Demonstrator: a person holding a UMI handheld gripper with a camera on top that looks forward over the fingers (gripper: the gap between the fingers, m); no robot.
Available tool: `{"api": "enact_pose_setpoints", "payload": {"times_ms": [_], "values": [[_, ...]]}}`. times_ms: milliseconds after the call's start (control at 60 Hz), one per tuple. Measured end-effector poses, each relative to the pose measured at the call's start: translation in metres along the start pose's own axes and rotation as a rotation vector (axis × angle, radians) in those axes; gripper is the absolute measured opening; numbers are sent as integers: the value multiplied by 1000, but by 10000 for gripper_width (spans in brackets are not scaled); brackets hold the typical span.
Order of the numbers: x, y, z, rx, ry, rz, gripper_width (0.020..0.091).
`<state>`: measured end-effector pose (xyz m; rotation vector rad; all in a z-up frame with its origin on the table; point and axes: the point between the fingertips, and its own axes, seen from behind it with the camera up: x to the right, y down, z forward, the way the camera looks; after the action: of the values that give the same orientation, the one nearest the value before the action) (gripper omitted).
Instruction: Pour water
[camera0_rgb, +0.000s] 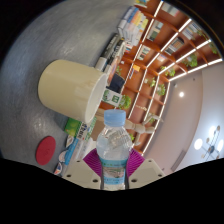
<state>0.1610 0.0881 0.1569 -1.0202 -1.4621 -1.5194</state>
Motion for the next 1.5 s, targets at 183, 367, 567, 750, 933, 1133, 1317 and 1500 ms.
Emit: {"api": "enact_pose_setpoints", "payload": {"times_ms": [183, 367, 567, 750, 933, 1133, 1317, 1500], "values": [[-4, -1, 5, -15, 12, -194, 302], [-8, -8, 4, 0, 11, -162, 303], [11, -4, -7, 32, 15, 151, 301], [19, 16, -20, 40, -122, 843, 304], [3, 17, -22, 126, -301, 1501, 315], [-43, 28, -7, 70, -329, 1834, 315], [-79, 24, 2, 43, -365, 1909, 315], [-98, 19, -5, 26, -362, 1898, 320]]}}
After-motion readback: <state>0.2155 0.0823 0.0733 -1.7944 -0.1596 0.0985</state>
